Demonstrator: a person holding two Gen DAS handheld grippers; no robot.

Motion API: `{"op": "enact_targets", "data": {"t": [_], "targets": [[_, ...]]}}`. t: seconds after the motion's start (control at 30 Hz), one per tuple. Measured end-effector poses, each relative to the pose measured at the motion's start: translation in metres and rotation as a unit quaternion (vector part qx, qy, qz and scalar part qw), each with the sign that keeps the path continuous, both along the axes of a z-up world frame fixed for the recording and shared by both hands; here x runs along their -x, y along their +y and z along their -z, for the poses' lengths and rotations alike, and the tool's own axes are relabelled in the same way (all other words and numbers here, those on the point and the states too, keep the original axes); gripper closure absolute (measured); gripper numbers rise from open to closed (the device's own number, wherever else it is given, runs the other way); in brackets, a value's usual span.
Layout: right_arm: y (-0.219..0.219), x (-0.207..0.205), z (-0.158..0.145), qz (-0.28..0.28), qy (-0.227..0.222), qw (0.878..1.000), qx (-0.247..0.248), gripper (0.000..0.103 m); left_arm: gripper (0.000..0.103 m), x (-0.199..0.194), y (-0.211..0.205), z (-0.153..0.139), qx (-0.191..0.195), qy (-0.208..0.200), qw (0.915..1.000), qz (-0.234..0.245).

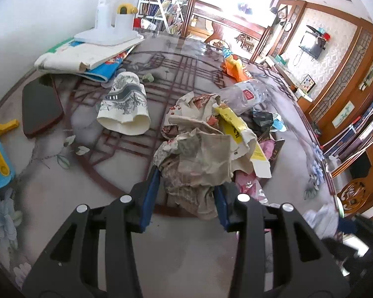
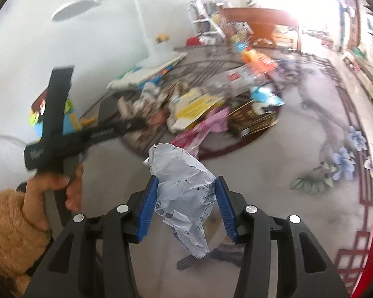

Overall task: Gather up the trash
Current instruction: 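Carry the foil wrapper and crumpled paper toward the red bin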

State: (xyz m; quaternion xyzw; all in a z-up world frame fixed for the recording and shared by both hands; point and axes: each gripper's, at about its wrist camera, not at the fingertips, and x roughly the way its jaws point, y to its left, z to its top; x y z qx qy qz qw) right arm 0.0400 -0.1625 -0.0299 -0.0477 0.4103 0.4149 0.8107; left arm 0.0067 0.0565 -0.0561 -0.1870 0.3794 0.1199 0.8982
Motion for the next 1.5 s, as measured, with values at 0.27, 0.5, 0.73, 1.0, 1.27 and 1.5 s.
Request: {"op": "enact_targets", "data": {"t": [0.27, 0.5, 0.73, 1.0, 1.27, 1.5], "targets": [[-0.023, -0.016, -0.007, 0.055, 0.006, 0.998, -0.028, 0.057, 0.063, 0.015, -0.013, -0.024, -0.021, -0.032, 0.9993, 0.001], [-0.035, -0.021, -0.013, 0.081, 0.004, 0.996, -0.045, 0.057, 0.063, 0.024, -0.039, -0.045, -0.021, -0.055, 0.9977, 0.032], [-0.051, -0.025, -0.022, 0.102, 0.005, 0.992, -0.070, 0.056, 0.063, 0.023, -0.070, -0.056, -0.019, -0.061, 0.9959, 0.065], [-0.074, -0.027, -0.030, 0.126, 0.008, 0.988, -0.093, 0.056, 0.063, 0.021, -0.094, -0.059, -0.016, -0.052, 0.9951, 0.083], [-0.103, -0.027, -0.032, 0.154, 0.014, 0.983, -0.104, 0.056, 0.063, 0.022, -0.125, -0.064, -0.029, -0.049, 0.9925, 0.108], [-0.144, -0.026, -0.030, 0.194, 0.020, 0.974, -0.114, 0.056, 0.063, 0.018, -0.156, -0.065, -0.031, -0.044, 0.9891, 0.137]]}}
